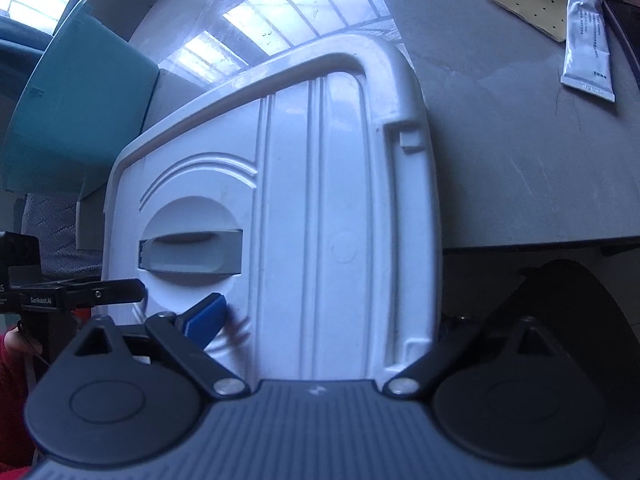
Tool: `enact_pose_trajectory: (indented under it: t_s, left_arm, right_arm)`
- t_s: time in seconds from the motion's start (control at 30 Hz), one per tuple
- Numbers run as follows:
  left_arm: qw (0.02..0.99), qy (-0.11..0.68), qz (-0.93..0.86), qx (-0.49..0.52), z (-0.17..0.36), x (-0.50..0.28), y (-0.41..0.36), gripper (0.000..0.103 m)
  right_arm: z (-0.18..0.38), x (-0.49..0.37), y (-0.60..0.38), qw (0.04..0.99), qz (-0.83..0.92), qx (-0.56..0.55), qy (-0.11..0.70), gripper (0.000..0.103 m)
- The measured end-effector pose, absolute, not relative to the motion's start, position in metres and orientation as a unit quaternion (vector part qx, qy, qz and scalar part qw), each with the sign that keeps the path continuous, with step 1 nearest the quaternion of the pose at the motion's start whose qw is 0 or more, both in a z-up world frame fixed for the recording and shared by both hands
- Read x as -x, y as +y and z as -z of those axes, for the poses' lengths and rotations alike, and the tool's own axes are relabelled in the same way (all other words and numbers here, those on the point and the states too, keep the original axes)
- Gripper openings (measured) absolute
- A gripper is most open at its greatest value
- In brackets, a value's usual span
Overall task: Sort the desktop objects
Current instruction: 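Lift the white lid with both tools and tilt it upright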
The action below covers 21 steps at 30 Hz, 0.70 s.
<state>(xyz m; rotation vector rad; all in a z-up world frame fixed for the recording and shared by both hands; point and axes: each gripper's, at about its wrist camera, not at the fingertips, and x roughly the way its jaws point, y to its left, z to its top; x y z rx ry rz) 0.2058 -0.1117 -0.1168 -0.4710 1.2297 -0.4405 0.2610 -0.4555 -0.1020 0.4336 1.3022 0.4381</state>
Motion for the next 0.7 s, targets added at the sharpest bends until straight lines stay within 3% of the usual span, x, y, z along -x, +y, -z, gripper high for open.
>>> enact_pose_trajectory:
  t_s: [0.7]
  left_arm:
    - [0.800, 0.533, 0.186, 0.204, 0.080, -0.083, -0.095, 0.103]
  right_arm:
    - [0.089, -0.188, -0.435, 0.768, -0.232, -0.196, 0.564, 0.096]
